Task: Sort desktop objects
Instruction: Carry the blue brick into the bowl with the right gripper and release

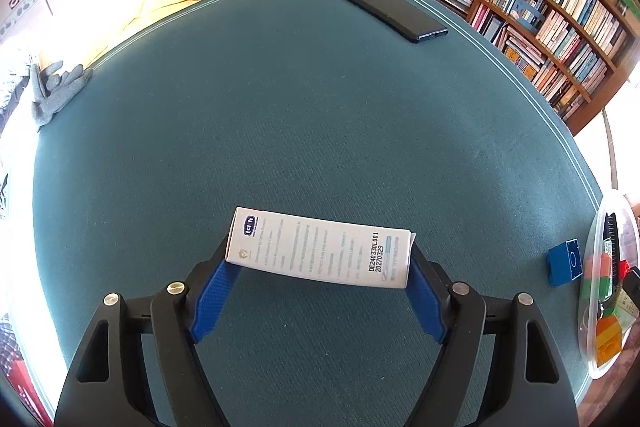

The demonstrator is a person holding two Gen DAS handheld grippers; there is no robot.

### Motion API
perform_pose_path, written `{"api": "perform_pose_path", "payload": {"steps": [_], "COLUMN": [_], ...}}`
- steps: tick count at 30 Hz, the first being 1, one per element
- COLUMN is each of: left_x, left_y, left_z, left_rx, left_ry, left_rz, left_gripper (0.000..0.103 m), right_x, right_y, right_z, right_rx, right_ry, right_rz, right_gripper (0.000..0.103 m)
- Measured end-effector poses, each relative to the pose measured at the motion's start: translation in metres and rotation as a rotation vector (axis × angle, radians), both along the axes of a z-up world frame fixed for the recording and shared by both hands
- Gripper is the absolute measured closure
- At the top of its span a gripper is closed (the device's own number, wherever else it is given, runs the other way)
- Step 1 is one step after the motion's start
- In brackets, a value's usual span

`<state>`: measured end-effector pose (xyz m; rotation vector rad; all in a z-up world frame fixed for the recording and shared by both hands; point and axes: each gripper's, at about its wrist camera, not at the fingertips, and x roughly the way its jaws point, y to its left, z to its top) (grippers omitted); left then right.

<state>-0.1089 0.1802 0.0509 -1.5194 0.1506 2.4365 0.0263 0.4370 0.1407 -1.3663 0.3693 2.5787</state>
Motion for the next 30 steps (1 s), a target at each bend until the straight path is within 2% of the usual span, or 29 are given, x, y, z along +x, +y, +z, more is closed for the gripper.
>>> {"api": "perform_pose_path", "payload": {"steps": [1, 6, 15, 17, 20, 25, 30], "left_x": [0.003, 0.009, 0.019, 0.02, 0.021, 0.023, 0.033], "left_y": [-0.002, -0.007, -0.019, -0.019, -0.018, -0.006, 0.023], "left_z": [0.003, 0.016, 0.03, 0.031, 0.03, 0.036, 0.051], "left_rx": [0.003, 0.014, 0.051, 0.058, 0.059, 0.076, 0.098], "left_ry": [0.004, 0.021, 0.03, 0.026, 0.021, 0.018, 0.038], "left_rz": [0.001, 0.01, 0.026, 0.029, 0.026, 0.003, -0.067], "left_gripper": [0.023, 0.023, 0.023, 0.023, 0.023, 0.023, 0.023], "right_x": [-0.005, -0.036, -0.067, -0.067, -0.065, -0.053, -0.031], "right_y": [-0.005, -0.039, -0.083, -0.084, -0.081, -0.076, -0.058], "right_z": [0.002, -0.003, -0.047, -0.053, -0.05, -0.028, -0.001], "right_rx": [-0.003, 0.016, 0.083, 0.062, 0.035, -0.002, -0.013], "right_ry": [0.014, 0.027, -0.1, -0.115, -0.108, -0.056, 0.005], "right_rz": [0.019, 0.131, 0.301, 0.301, 0.29, 0.264, 0.191], "right_gripper": [0.057, 0.056, 0.056, 0.057, 0.068, 0.068, 0.068]}}
